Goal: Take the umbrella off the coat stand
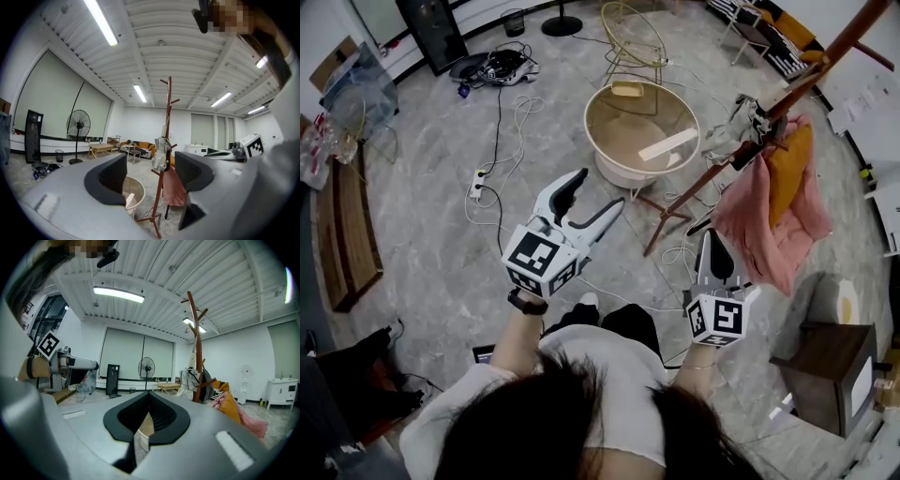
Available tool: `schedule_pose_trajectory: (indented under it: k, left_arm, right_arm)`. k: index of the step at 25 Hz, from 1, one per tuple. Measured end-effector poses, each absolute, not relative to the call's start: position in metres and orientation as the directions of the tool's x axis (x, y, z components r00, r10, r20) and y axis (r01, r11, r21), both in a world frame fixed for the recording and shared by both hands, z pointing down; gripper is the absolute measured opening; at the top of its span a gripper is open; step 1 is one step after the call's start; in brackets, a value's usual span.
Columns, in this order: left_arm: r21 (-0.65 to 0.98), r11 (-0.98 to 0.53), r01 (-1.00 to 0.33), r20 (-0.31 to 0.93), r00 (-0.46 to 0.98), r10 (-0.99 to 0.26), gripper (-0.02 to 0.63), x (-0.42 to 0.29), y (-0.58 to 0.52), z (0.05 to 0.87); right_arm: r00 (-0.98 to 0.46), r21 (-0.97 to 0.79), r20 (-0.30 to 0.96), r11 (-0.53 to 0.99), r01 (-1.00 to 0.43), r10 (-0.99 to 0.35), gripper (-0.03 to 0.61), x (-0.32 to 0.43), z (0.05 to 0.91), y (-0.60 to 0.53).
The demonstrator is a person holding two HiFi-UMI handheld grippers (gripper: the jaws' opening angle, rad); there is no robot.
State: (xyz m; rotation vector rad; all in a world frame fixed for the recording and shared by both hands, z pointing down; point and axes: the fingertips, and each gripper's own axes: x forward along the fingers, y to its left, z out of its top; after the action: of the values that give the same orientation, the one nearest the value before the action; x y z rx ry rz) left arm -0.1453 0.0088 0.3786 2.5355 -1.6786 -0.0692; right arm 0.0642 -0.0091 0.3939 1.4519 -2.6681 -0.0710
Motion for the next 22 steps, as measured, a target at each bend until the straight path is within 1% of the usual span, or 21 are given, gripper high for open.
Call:
schedule_pose_trajectory:
  k: [5,11,22]
  left_arm:
    - [0.126,-0.41,-0.904,0.01,0.414,-0.91,0.364,-0.149,0.0,0.378]
    - [0.144,-0.456,-0.878,0.014,0.463,-0.886,0.374,-0.132,-0.021,0.387]
    - [0.116,-0.546,-0.83,-0.023,0.548,-0.836,0.374,-0.098,-0.102,0.372]
  right_arm:
    - [-0.519,0.087,0.091,0.526,-0.846,-0.85,0.003,0.064,0.4,-0.011]
    - [-0.486,0.081,0.104,0.495,-0.865,-0.868,0.003,0.075,0.409,-0.026]
    - [-0.406,0.08,0.055,0.41,-0.909,-0.912,0.003,0.105,0.399,-0.093]
